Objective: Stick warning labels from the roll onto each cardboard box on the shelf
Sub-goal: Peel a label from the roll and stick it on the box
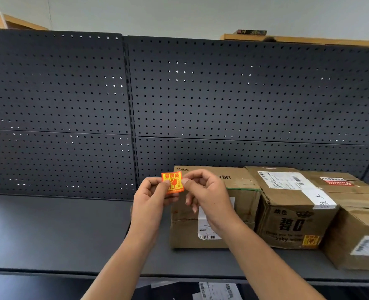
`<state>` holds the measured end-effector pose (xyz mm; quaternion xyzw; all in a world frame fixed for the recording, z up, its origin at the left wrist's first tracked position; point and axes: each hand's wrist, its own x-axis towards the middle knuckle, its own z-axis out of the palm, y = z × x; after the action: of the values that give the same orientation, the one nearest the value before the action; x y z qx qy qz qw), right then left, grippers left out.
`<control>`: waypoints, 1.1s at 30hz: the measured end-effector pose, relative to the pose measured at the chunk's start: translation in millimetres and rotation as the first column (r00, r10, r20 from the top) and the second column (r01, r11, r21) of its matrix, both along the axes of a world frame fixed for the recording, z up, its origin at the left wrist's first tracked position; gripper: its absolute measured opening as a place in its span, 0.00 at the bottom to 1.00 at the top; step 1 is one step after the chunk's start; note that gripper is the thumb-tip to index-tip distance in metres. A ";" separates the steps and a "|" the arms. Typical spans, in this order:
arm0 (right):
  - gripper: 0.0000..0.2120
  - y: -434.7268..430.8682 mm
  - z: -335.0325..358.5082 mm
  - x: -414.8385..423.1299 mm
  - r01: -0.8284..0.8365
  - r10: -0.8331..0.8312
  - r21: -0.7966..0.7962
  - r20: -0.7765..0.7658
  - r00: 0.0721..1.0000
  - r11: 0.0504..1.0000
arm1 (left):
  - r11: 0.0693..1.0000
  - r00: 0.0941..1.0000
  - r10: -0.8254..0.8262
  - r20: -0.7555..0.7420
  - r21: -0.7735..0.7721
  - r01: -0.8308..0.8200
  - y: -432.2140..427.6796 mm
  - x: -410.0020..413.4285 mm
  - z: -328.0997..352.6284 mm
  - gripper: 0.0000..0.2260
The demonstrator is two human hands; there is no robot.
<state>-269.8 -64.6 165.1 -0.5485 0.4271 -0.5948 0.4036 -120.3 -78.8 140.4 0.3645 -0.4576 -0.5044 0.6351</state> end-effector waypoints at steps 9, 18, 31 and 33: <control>0.09 3.5 -0.4 -30.3 0.102 -0.103 0.026 0.027 0.994 0.994 | 0.995 0.986 -0.053 0.160 -0.073 0.065 -2.5 -30.0 13.6 0.04; 0.08 10.9 18.6 -107.7 0.283 -0.295 -0.114 -0.113 0.949 0.952 | 0.952 0.840 0.117 0.531 -0.300 0.057 -13.1 -82.3 36.5 0.06; 0.04 -21.9 14.6 -182.8 0.354 -0.328 0.037 -0.292 0.898 0.935 | 0.990 0.667 0.013 0.745 -0.104 0.097 -61.8 -158.8 35.0 0.11; 0.04 -23.2 8.9 -183.2 0.358 -0.326 0.043 -0.324 0.888 0.933 | 0.993 0.668 -0.002 0.745 -0.076 0.089 -65.9 -159.2 27.7 0.14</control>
<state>-453.0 -87.9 174.0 -0.5304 0.6050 -0.5399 0.2472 -279.5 -144.8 168.1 0.4924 -0.7115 -0.3030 0.3995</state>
